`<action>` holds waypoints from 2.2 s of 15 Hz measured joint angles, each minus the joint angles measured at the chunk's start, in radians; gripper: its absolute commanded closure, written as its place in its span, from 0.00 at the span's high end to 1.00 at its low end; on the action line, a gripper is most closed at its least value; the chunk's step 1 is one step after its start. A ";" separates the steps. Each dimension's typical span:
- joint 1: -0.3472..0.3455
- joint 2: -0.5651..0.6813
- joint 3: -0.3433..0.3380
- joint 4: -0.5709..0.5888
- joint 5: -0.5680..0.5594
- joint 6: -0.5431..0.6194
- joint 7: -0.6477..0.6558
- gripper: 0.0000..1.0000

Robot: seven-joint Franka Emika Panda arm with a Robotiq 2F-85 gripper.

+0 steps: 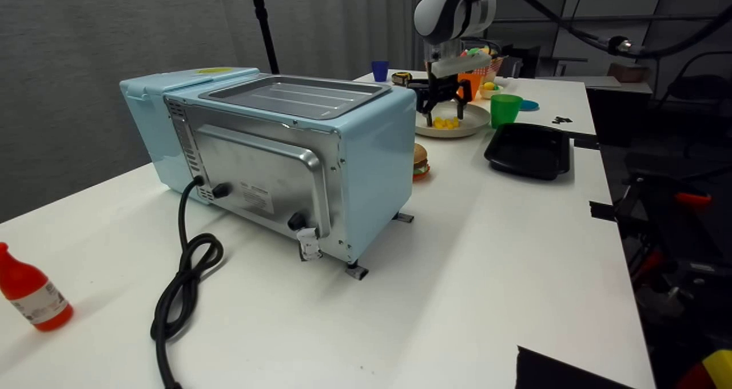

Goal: Remove the potato chips from the plate and put them in the green cup

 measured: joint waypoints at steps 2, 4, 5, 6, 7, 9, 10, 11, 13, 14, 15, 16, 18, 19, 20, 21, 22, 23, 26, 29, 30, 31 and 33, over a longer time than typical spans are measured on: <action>-0.003 0.000 0.004 -0.001 0.005 0.000 0.000 1.00; -0.005 0.000 0.008 -0.003 0.010 0.000 0.000 1.00; -0.007 0.000 0.011 -0.004 0.014 0.000 0.000 1.00; -0.008 0.000 0.014 -0.005 0.019 0.000 -0.001 1.00; -0.009 0.000 0.016 -0.006 0.024 0.000 -0.001 1.00; -0.009 0.000 0.021 -0.009 0.030 0.000 -0.002 1.00; -0.009 -0.001 0.023 -0.012 0.033 0.000 -0.002 1.00; -0.009 -0.002 0.024 -0.014 0.037 0.000 -0.003 1.00; -0.009 -0.005 0.026 -0.019 0.042 0.000 -0.006 1.00; -0.009 -0.006 0.027 -0.020 0.044 0.000 -0.007 1.00; -0.009 -0.007 0.028 -0.021 0.044 0.000 -0.007 1.00; -0.009 -0.007 0.029 -0.023 0.044 0.000 -0.007 1.00; -0.009 -0.010 0.031 -0.026 0.044 0.000 -0.007 1.00; -0.009 -0.011 0.032 -0.028 0.044 0.000 -0.007 1.00; -0.009 -0.012 0.033 -0.030 0.044 0.000 -0.007 1.00; -0.009 -0.013 0.034 -0.031 0.044 0.000 -0.007 1.00; -0.009 -0.014 0.035 -0.032 0.044 0.000 -0.007 1.00; -0.009 -0.016 0.037 -0.035 0.044 0.000 -0.007 1.00; -0.009 -0.027 0.044 -0.054 0.052 0.017 -0.007 1.00; -0.009 -0.036 0.050 -0.071 0.068 0.035 -0.007 1.00; -0.009 -0.040 0.053 -0.078 0.072 0.040 -0.007 1.00; -0.009 -0.044 0.056 -0.084 0.076 0.045 -0.008 1.00; -0.009 -0.052 0.061 -0.097 0.083 0.057 -0.009 1.00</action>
